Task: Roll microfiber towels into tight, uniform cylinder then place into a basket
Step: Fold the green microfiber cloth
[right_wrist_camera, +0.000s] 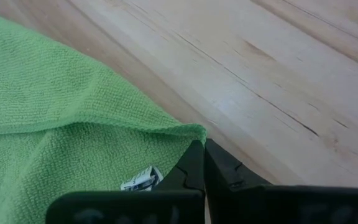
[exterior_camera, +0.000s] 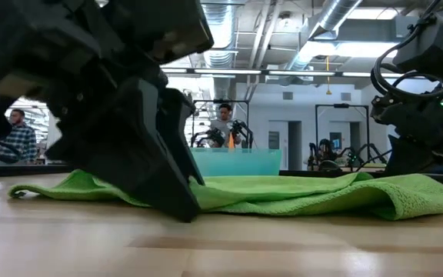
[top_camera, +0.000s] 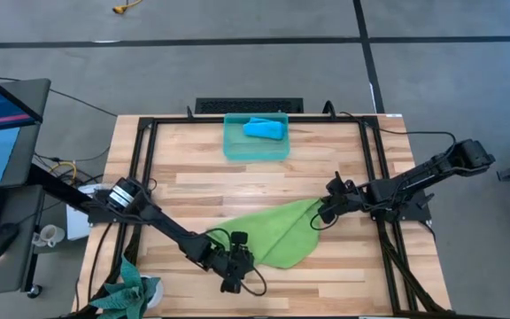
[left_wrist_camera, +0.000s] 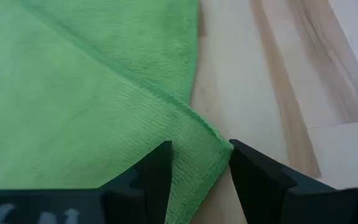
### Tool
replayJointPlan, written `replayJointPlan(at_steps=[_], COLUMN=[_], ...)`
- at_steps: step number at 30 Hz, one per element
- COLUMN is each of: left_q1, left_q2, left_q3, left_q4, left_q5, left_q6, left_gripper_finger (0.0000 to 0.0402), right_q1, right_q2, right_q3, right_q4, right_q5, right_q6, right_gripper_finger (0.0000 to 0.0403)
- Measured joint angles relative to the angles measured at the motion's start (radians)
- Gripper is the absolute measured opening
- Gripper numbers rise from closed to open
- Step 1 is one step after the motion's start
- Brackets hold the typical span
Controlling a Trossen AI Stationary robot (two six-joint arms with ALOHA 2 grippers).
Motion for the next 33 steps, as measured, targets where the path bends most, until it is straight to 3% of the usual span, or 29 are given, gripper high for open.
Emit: replayJointPlan(at_steps=[16,28,33], left_q1=[0.004,0.004,0.004], left_q2=[0.012,0.012,0.013], left_q3=[0.006,0.006,0.022], left_q4=[0.010,0.012,0.007], left_q5=[-0.034,-0.042,-0.041], left_q6=[-0.029,-0.033,-0.057], left_gripper_finger=[0.0143,0.0013,0.0006], right_q1=[0.000,0.000,0.000], right_q2=[0.000,0.000,0.000], right_q3=[0.000,0.000,0.000], right_q4=[0.000,-0.001,-0.001], right_q5=[0.000,-0.001,0.000], right_q6=[0.000,0.000,0.000], right_gripper_finger=[0.0016,0.0015,0.0015])
